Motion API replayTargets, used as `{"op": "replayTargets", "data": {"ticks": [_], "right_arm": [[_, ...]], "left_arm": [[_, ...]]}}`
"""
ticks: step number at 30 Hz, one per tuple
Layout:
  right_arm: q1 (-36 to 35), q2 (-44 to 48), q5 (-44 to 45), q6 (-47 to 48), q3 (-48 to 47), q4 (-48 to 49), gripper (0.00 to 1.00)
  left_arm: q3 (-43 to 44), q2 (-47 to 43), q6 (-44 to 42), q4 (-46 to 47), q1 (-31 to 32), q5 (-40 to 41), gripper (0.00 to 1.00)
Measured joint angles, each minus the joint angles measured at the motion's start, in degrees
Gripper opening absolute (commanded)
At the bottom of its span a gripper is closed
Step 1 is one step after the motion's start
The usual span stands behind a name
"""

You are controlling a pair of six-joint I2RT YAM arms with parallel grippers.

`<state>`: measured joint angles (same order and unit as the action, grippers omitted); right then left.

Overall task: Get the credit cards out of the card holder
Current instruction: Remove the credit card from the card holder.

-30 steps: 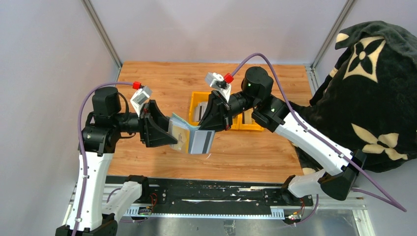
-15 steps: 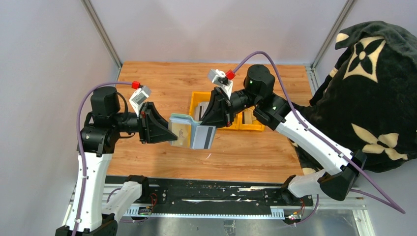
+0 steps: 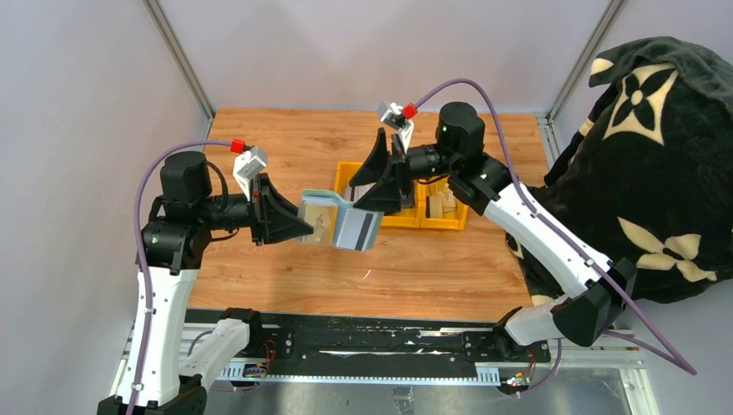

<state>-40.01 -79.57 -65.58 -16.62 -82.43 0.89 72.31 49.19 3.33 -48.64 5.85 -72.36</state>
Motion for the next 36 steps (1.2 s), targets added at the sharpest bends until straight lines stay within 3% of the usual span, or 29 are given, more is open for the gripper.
{"op": "replayTargets", "data": {"ticks": [6, 10, 17, 25, 28, 33, 34, 35, 36], "right_arm": [[4.5, 1.1, 3.8, 3.4, -1.1, -4.1, 0.76], [4.6, 1.0, 3.3, 2.2, -2.6, -1.8, 0.77], [-1.2, -2.9, -0.6, 2.1, -7.3, 0.5, 0.78], [-6.8, -6.6, -3.2, 5.1, -10.7, -4.0, 0.76], [-7.9, -6.6, -2.9, 7.7, -10.8, -6.8, 0.63], [-9.4, -7.3, 0.9, 11.5, -11.7, -10.3, 0.18], [-9.5, -7.4, 1.8, 11.7, -11.9, -10.6, 0.05], [-9.5, -7.5, 2.9, 11.6, -11.9, -11.1, 0.0], [-9.5, -7.6, 3.1, 11.9, -11.9, -11.2, 0.0]], "left_arm": [[0.0, -1.1, -3.3, -0.2, 0.0, 4.5, 0.0], [-0.2, -2.3, -4.8, -0.4, 0.0, 4.7, 0.0], [-0.8, -3.4, -6.8, -0.5, 0.0, 4.5, 0.0], [-1.1, -3.3, -7.9, -0.7, 0.2, 4.8, 0.0], [-1.1, -3.3, -7.9, -0.7, 0.2, 5.1, 0.0], [-1.1, -3.3, -7.9, -1.0, 0.3, 5.2, 0.0], [-1.1, -3.3, -7.9, -1.0, 0.3, 5.2, 0.05], [-1.1, -3.3, -7.9, -1.2, 0.3, 5.3, 0.19], [-1.1, -3.3, -7.9, -1.2, 0.3, 5.5, 0.42]]}}
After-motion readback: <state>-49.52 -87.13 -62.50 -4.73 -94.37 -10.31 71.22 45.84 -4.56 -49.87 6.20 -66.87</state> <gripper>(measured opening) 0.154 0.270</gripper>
